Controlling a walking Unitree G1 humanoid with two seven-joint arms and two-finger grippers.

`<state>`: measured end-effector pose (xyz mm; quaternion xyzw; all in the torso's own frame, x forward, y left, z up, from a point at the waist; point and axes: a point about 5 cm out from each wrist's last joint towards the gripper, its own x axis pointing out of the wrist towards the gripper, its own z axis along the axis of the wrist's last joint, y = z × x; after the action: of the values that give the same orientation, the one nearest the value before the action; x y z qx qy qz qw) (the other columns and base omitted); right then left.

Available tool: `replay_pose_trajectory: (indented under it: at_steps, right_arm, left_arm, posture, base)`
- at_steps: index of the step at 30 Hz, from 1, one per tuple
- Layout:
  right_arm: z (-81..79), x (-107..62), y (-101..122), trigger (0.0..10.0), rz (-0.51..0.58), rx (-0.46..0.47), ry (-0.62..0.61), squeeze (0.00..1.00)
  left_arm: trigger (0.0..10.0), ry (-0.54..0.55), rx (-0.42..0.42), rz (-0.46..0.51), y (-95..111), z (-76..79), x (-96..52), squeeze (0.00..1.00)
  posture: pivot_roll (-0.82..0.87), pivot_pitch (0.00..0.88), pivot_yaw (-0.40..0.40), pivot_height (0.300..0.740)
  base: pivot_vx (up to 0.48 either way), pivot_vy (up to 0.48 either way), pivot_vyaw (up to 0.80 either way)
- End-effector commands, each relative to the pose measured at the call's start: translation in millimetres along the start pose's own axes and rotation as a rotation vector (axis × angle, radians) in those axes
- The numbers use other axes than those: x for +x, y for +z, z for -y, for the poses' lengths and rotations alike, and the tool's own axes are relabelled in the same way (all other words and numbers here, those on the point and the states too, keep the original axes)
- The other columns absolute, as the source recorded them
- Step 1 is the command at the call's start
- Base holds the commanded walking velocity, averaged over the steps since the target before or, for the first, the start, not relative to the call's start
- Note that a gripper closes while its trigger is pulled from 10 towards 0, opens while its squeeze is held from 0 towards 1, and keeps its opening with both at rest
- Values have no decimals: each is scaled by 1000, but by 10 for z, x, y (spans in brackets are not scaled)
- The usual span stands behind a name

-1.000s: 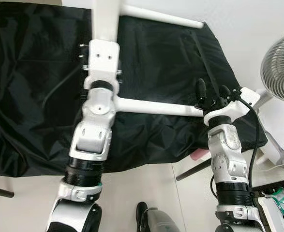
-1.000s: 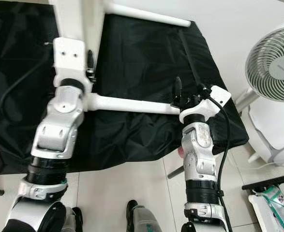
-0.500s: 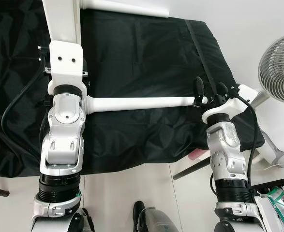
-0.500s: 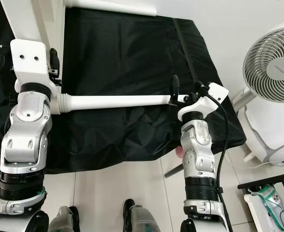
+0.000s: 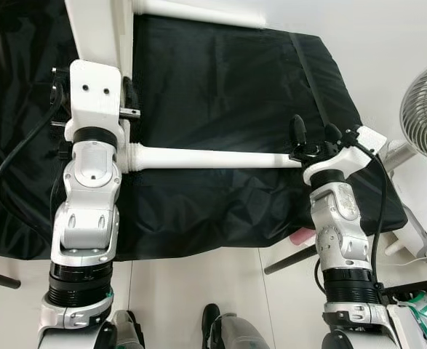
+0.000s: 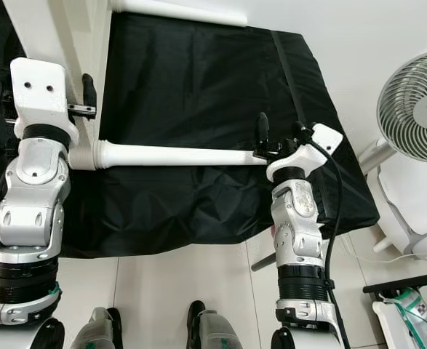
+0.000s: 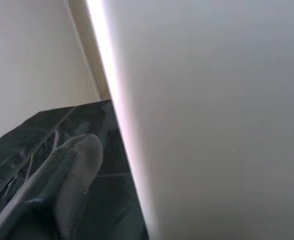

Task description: Building children table

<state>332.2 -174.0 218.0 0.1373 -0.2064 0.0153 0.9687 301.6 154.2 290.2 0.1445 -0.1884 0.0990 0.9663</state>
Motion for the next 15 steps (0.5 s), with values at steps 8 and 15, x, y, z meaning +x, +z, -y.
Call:
replay_pose_trajectory:
  at_steps: [8,15]
  right_arm:
    - [82,-3,-7,10000,2,-12,-18,1000]
    - [69,16,-15,10000,3,-11,-10,1000]
  left_arm:
    - [10000,-40,11,26,35,12,-68,75]
    - [10000,-121,-16,62,76,-17,-195,0]
  posture:
    - [131,219,-146,740]
    - [136,221,-149,740]
  base:
    - [0,0,0]
    - [0,0,0]
